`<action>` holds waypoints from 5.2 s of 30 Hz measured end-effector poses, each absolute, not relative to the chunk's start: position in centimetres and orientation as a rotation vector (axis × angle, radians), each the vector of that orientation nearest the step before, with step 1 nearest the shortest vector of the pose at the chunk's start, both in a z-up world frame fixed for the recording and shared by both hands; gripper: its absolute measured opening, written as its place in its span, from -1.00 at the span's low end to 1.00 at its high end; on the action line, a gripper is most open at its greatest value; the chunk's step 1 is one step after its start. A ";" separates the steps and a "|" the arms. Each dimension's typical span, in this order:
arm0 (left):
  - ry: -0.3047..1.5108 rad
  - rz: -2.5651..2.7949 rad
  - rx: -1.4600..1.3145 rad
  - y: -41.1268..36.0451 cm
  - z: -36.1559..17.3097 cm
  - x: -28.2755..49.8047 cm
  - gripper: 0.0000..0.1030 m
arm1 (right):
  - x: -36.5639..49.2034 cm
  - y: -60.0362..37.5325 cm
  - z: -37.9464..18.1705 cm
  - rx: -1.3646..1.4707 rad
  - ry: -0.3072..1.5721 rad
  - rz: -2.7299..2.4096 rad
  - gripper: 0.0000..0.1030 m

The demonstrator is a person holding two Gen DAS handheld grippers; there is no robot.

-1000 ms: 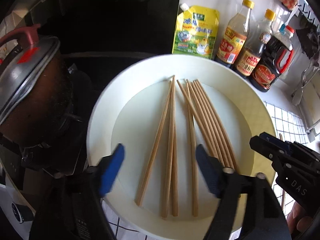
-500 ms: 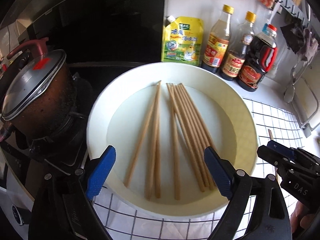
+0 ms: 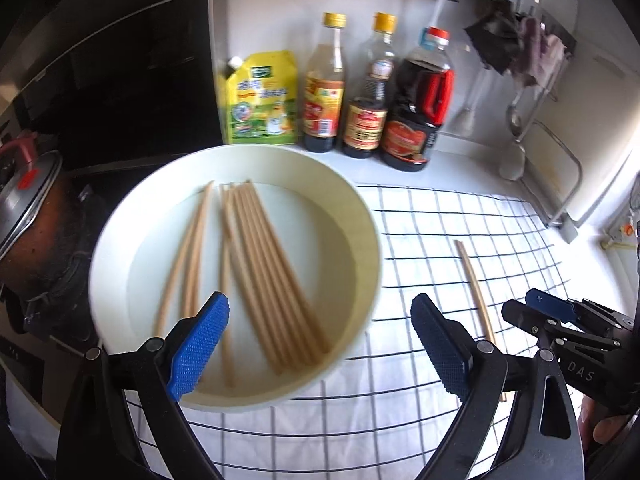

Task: Organize utensils
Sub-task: 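Withdraw both open tools from the basin back over the last two chopsticks, then close the right tool on one wooden chopstick while the left tool grasps the other, then carry the right tool's chopstick over the basin while the left tool carries its own there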

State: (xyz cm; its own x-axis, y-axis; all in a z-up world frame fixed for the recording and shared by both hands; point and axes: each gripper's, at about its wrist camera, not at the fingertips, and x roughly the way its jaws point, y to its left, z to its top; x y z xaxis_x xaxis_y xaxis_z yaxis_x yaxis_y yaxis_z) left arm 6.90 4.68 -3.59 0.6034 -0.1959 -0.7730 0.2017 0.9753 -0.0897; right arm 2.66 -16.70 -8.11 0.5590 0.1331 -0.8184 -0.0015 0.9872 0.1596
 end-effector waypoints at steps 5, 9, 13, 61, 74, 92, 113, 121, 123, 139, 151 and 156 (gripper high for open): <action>0.909 -0.281 0.035 1.5 -3.8 6.2 0.77 | 1.1 -19.6 -8.8 0.183 0.981 0.030 -0.10; 0.917 -0.316 0.065 -0.8 -4.2 5.4 0.77 | 0.0 -21.3 -9.5 0.201 0.990 0.008 -0.09; 0.934 -0.342 0.087 -2.6 -4.6 4.7 0.77 | -0.6 -22.4 -10.1 0.213 1.005 -0.005 -0.04; 1.029 -0.307 0.110 -5.2 -8.5 4.4 0.77 | 1.0 -23.1 -17.0 0.172 1.104 -0.005 0.01; 1.038 -0.293 0.103 -4.6 -8.9 4.7 0.77 | 1.6 -20.6 -17.5 -0.002 1.096 -0.025 0.02; 1.043 -0.310 0.135 -8.2 -10.3 4.7 0.77 | -0.2 -23.3 -17.3 -0.013 1.049 -0.048 -0.87; 1.053 -0.214 0.233 -13.3 -14.9 7.6 0.77 | -0.6 -28.9 -17.1 0.035 1.044 -0.081 -0.54; 1.064 -0.196 0.239 -13.8 -15.8 8.3 0.87 | 0.5 -28.4 -17.2 -0.001 1.024 -0.059 -0.41; 1.061 -0.197 0.222 -13.7 -15.9 8.4 0.86 | 0.6 -28.3 -17.3 -0.015 1.016 -0.051 -0.41; 1.083 -0.359 0.198 -15.4 -15.1 6.2 -0.86 | 0.2 -28.7 -17.0 0.094 1.023 -0.002 -0.87; 0.979 -0.308 0.161 -10.1 -9.2 5.0 -0.86 | -0.5 -24.6 -11.7 0.113 0.968 0.084 -0.87; 0.925 -0.257 0.138 -6.3 -6.0 4.7 -0.86 | 0.4 -20.8 -8.1 0.080 0.907 0.159 -0.87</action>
State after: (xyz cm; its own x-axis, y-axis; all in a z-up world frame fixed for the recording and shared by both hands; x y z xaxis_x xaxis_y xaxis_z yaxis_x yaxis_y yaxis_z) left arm 4.67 -6.34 -6.03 0.5746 -0.1594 -0.8028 0.2774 0.9607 0.0078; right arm 0.41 -20.78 -8.12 0.6055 0.1713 -0.7772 -0.1041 0.9852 0.1360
